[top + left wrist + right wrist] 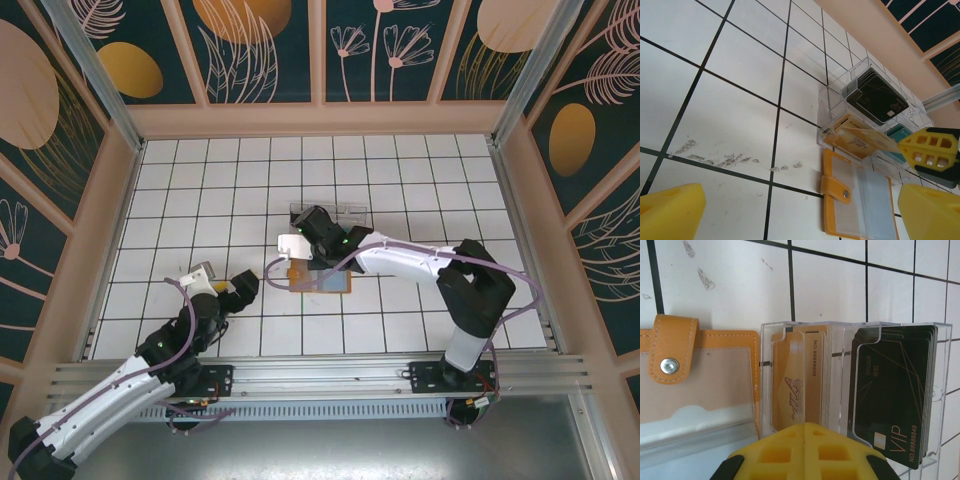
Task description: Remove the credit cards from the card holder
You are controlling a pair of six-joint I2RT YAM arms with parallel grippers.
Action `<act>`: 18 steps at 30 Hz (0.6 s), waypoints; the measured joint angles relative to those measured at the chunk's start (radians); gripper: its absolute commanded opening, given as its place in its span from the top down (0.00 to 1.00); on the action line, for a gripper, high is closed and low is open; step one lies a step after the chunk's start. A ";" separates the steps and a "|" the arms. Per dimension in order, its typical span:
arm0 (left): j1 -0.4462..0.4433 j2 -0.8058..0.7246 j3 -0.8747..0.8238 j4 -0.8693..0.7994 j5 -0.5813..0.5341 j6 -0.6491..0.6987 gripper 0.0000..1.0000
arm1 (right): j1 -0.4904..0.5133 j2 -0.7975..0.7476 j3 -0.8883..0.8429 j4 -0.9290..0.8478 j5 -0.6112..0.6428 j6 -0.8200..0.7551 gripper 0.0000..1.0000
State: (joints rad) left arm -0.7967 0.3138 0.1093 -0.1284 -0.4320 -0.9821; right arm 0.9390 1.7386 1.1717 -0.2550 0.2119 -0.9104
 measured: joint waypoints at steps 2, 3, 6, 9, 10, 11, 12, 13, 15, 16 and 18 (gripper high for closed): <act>0.000 0.000 0.000 -0.003 0.000 0.000 0.01 | -0.005 0.006 0.000 0.000 0.000 0.000 1.00; 0.000 0.000 0.000 -0.003 0.000 0.000 0.01 | -0.008 0.011 0.000 0.000 0.000 0.000 1.00; 0.000 0.000 -0.001 -0.004 0.001 0.000 0.01 | -0.018 0.033 0.008 0.000 0.000 0.003 1.00; 0.000 0.000 -0.001 -0.004 0.001 0.000 0.01 | -0.026 0.056 0.018 0.002 0.000 0.008 1.00; 0.000 0.000 -0.001 -0.004 0.001 0.000 0.01 | -0.027 0.062 0.020 0.005 0.000 0.008 1.00; 0.000 0.000 -0.002 -0.005 0.001 0.000 0.01 | -0.028 0.068 0.020 0.006 0.000 0.011 1.00; 0.000 0.000 -0.002 -0.004 0.001 0.000 0.01 | -0.028 0.073 0.020 0.011 0.001 0.011 0.96; 0.000 0.000 -0.002 -0.006 0.001 0.000 0.01 | -0.028 0.077 0.020 0.014 0.001 0.012 0.91; 0.000 -0.005 -0.004 -0.008 0.001 0.000 0.02 | -0.029 0.084 0.021 0.023 0.009 0.020 0.84; 0.000 -0.007 -0.005 -0.008 0.001 0.000 0.01 | -0.029 0.086 0.021 0.026 0.016 0.025 0.81; 0.000 -0.012 -0.006 -0.010 0.001 0.000 0.01 | -0.029 0.087 0.021 0.039 0.033 0.028 0.79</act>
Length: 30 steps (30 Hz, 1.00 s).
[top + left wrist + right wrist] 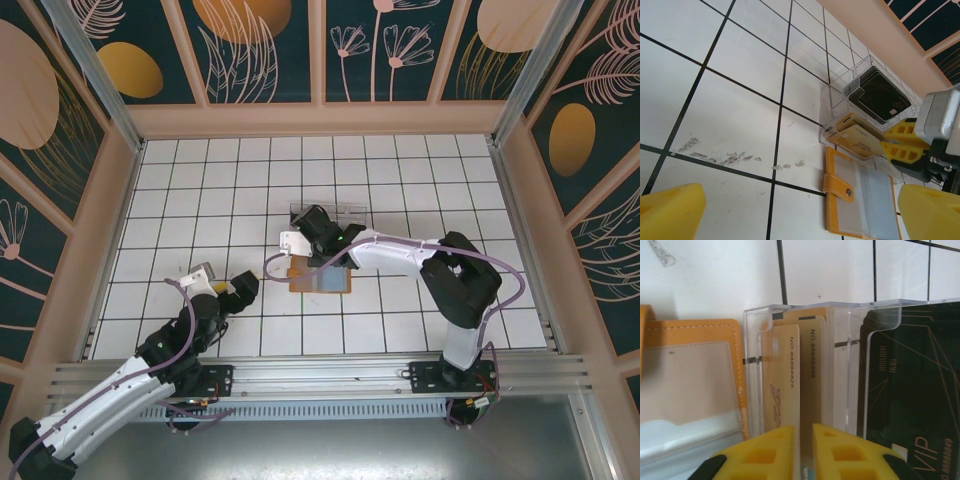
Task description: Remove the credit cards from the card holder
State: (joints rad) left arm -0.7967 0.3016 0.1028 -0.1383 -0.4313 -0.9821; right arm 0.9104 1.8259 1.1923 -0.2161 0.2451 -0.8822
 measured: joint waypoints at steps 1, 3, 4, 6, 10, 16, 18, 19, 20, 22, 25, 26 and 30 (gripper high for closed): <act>0.000 -0.001 0.000 -0.001 0.000 0.000 0.01 | 0.000 0.000 0.000 0.007 0.006 0.002 0.79; 0.000 -0.001 0.000 -0.001 0.000 0.000 0.01 | 0.000 0.000 0.000 0.018 0.022 0.002 0.75; 0.000 -0.001 0.000 -0.001 0.000 0.000 0.01 | 0.000 0.000 0.000 0.026 0.029 0.004 0.75; 0.000 -0.001 -0.002 -0.001 0.000 0.000 0.01 | 0.000 0.001 0.000 0.043 0.046 0.006 0.74; 0.000 -0.001 -0.003 -0.002 0.000 0.000 0.01 | 0.000 0.007 0.000 0.069 0.072 0.010 0.74; 0.000 -0.001 -0.004 -0.002 0.000 0.000 0.01 | 0.000 0.034 0.000 0.101 0.121 0.024 0.74; 0.000 -0.001 -0.004 -0.002 0.001 0.000 0.01 | 0.000 0.034 0.000 0.108 0.122 0.031 0.74; 0.000 -0.001 -0.004 -0.002 0.001 0.000 0.01 | 0.000 0.033 0.000 0.112 0.121 0.035 0.74; 0.000 -0.001 -0.004 -0.002 0.002 0.000 0.01 | 0.000 0.031 0.000 0.113 0.121 0.044 0.73; 0.000 -0.001 -0.004 -0.002 0.004 0.000 0.01 | 0.000 0.015 -0.007 0.117 0.121 0.064 0.73; 0.000 0.005 -0.004 0.000 0.004 0.000 0.01 | 0.000 -0.061 -0.047 0.125 0.117 0.114 0.73; 0.000 0.013 -0.004 0.000 0.004 0.000 0.01 | 0.000 -0.103 -0.068 0.132 0.116 0.141 0.73; 0.000 0.079 -0.004 0.008 0.004 0.000 0.01 | -0.005 -0.311 -0.180 0.195 0.110 0.264 0.64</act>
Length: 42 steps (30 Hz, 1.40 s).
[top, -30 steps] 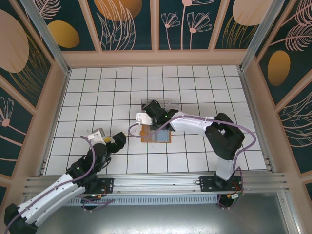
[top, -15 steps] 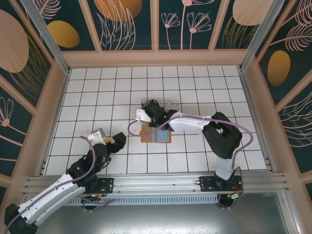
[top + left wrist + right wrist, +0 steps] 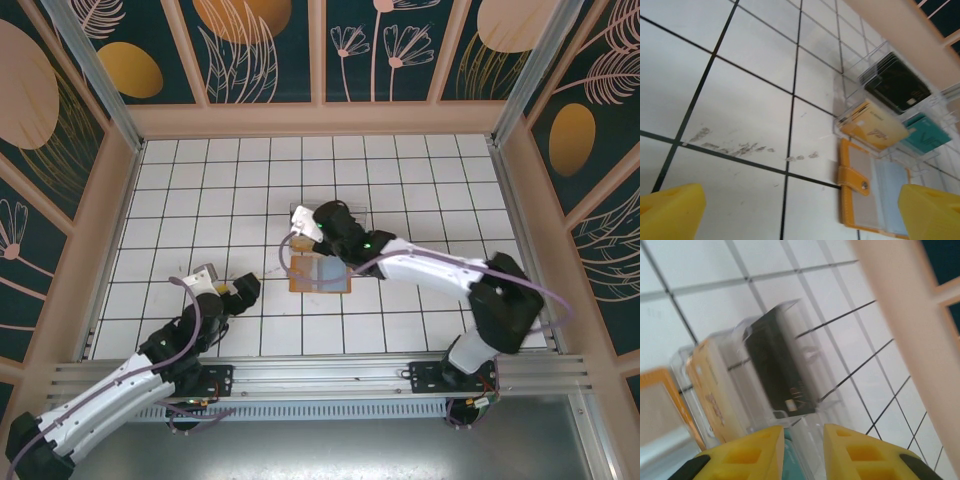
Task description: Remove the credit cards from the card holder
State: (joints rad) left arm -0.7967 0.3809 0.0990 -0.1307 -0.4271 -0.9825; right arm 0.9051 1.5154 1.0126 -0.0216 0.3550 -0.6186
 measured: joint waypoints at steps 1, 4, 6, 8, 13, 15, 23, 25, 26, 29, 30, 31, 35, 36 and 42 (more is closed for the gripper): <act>0.000 0.025 0.002 0.001 0.000 0.000 0.01 | -0.004 -0.047 -0.027 0.013 -0.005 0.029 0.63; 0.000 0.123 0.026 0.008 0.000 0.001 0.01 | -0.047 -0.221 -0.140 0.084 -0.033 0.147 0.02; 0.000 0.197 0.058 0.021 -0.002 0.004 0.02 | -0.091 -0.323 -0.218 0.128 -0.059 0.217 0.01; 0.000 0.274 0.099 0.045 -0.016 0.010 0.01 | -0.151 -0.428 -0.309 0.175 -0.079 0.286 0.01; 0.000 0.455 0.218 0.071 -0.116 0.046 0.01 | -0.263 -0.555 -0.459 0.256 -0.077 0.410 0.01; 0.003 0.540 0.283 0.071 -0.188 0.077 0.01 | -0.304 -0.561 -0.481 0.275 -0.055 0.457 0.01; 0.151 0.742 0.415 0.142 -0.444 0.249 0.01 | -0.573 -0.561 -0.562 0.381 -0.019 0.606 0.01; 0.222 0.768 0.435 0.175 -0.456 0.302 0.01 | -0.671 -0.553 -0.593 0.422 -0.040 0.648 0.01; 0.260 0.788 0.450 0.197 -0.463 0.335 0.01 | -0.727 -0.540 -0.608 0.446 -0.051 0.673 0.01; 0.365 0.864 0.508 0.253 -0.461 0.432 0.01 | -0.857 -0.464 -0.627 0.506 -0.084 0.730 0.01; 0.402 0.892 0.527 0.273 -0.455 0.460 0.01 | -0.880 -0.430 -0.628 0.523 -0.091 0.740 0.01; 0.435 0.916 0.539 0.296 -0.445 0.485 0.01 | -0.892 -0.399 -0.628 0.540 -0.096 0.746 0.01; 0.569 1.011 0.546 0.409 -0.412 0.569 0.01 | -0.916 -0.253 -0.627 0.610 -0.098 0.752 0.01; 0.590 1.034 0.540 0.444 -0.409 0.588 0.01 | -0.922 -0.224 -0.628 0.628 -0.099 0.752 0.01; 0.673 1.152 0.430 0.681 -0.363 0.693 0.01 | -0.942 -0.121 -0.643 0.798 -0.134 0.738 0.01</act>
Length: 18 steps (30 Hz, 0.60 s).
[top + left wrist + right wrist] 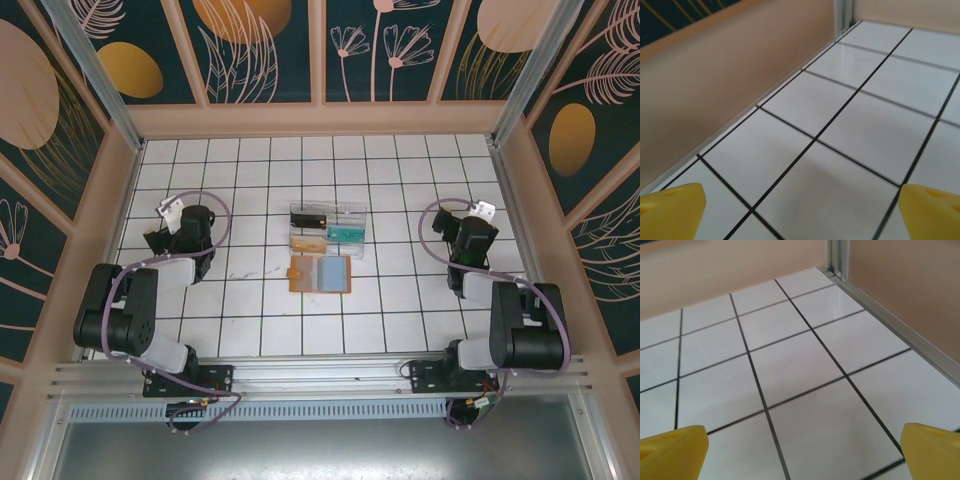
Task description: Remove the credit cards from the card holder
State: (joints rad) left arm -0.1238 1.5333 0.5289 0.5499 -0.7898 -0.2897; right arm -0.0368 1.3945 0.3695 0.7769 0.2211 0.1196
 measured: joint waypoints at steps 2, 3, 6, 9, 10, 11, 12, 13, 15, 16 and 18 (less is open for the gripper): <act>0.013 -0.003 -0.051 0.100 0.021 0.028 0.01 | -0.002 0.032 -0.010 0.066 -0.031 -0.010 0.01; 0.020 -0.006 -0.076 0.154 0.039 0.039 0.01 | -0.003 0.052 -0.015 0.097 -0.045 -0.015 0.01; 0.039 -0.012 -0.136 0.282 0.105 0.064 0.01 | -0.003 0.100 -0.033 0.159 -0.113 -0.044 0.01; 0.050 -0.019 -0.175 0.378 0.177 0.092 0.01 | -0.003 0.112 -0.053 0.204 -0.180 -0.069 0.01; 0.050 -0.026 -0.191 0.409 0.199 0.102 0.01 | -0.003 0.112 -0.069 0.240 -0.194 -0.073 0.01; 0.050 -0.032 -0.203 0.435 0.217 0.108 0.01 | -0.003 0.115 -0.086 0.279 -0.202 -0.078 0.01; 0.050 -0.036 -0.214 0.458 0.238 0.116 0.01 | -0.003 0.121 -0.106 0.317 -0.212 -0.084 0.01; 0.050 -0.037 -0.222 0.481 0.260 0.126 0.01 | -0.003 0.127 -0.119 0.335 -0.218 -0.088 0.01; 0.050 -0.037 -0.232 0.518 0.302 0.142 0.02 | -0.003 0.136 -0.128 0.350 -0.224 -0.089 0.01; 0.050 -0.037 -0.238 0.537 0.321 0.148 0.01 | -0.003 0.138 -0.129 0.358 -0.226 -0.092 0.01; 0.050 -0.037 -0.250 0.568 0.351 0.159 0.01 | -0.003 0.138 -0.129 0.377 -0.227 -0.095 0.01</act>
State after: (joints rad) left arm -0.0734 1.4967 0.2790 1.1183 -0.4393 -0.1307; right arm -0.0395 1.5326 0.2409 1.1542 -0.0063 0.0246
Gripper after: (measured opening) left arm 0.986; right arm 0.990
